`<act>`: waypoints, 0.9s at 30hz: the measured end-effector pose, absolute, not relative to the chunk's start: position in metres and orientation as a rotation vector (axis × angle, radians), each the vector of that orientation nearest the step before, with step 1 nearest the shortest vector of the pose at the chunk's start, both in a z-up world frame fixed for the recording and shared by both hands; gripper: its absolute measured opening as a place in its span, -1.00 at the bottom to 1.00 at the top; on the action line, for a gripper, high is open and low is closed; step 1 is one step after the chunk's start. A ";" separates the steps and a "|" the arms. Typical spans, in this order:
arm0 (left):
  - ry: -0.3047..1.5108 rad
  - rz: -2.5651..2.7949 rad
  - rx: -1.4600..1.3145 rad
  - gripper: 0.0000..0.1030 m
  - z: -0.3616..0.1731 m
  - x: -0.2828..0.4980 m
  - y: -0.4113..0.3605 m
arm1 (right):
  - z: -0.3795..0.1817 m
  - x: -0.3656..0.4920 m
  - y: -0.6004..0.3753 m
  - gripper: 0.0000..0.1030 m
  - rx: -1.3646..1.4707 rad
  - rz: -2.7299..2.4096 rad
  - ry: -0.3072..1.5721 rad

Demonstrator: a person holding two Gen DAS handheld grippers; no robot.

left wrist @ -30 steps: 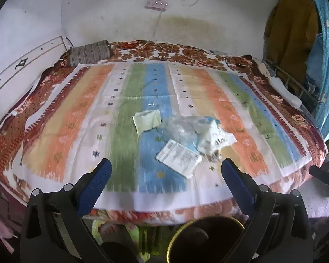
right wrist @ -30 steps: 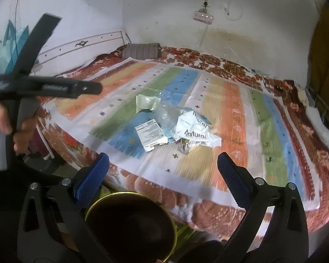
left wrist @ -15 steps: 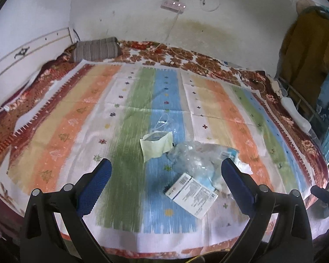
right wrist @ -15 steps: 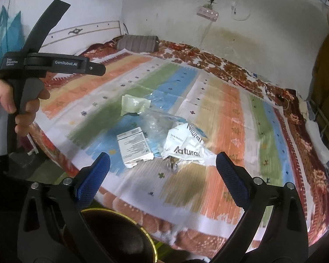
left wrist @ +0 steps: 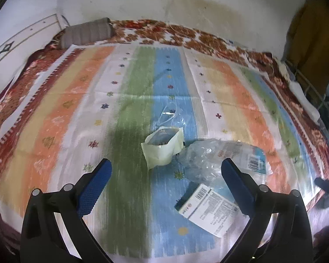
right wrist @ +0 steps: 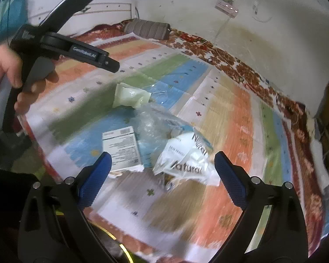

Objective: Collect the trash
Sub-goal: 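Move both tools forward over the trash pile on the striped sheet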

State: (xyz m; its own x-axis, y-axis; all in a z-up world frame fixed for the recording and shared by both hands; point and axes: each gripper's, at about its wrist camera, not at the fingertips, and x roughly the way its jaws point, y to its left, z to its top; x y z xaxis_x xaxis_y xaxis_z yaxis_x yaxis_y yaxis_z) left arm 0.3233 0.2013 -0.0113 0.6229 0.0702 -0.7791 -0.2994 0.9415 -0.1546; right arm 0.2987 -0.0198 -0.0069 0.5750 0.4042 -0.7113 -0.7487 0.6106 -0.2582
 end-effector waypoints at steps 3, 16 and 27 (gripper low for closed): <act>0.885 0.204 -0.281 0.89 -0.013 0.336 0.209 | -0.010 0.309 -0.008 0.73 -0.623 0.717 0.646; 0.924 0.140 -0.319 0.85 -0.041 0.390 0.227 | -0.031 0.354 0.030 0.45 -0.692 0.690 0.706; 0.941 0.145 -0.344 0.75 -0.059 0.423 0.240 | -0.046 0.372 0.051 -0.19 -0.769 0.719 0.741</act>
State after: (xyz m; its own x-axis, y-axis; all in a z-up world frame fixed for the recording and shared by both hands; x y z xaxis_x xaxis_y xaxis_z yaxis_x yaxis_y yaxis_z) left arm 0.4228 0.2396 -0.0594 0.5844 -0.0271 -0.8110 -0.2700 0.9360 -0.2259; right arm 0.3719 0.0514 -0.0458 0.5369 0.2882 -0.7929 -0.7836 0.5185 -0.3421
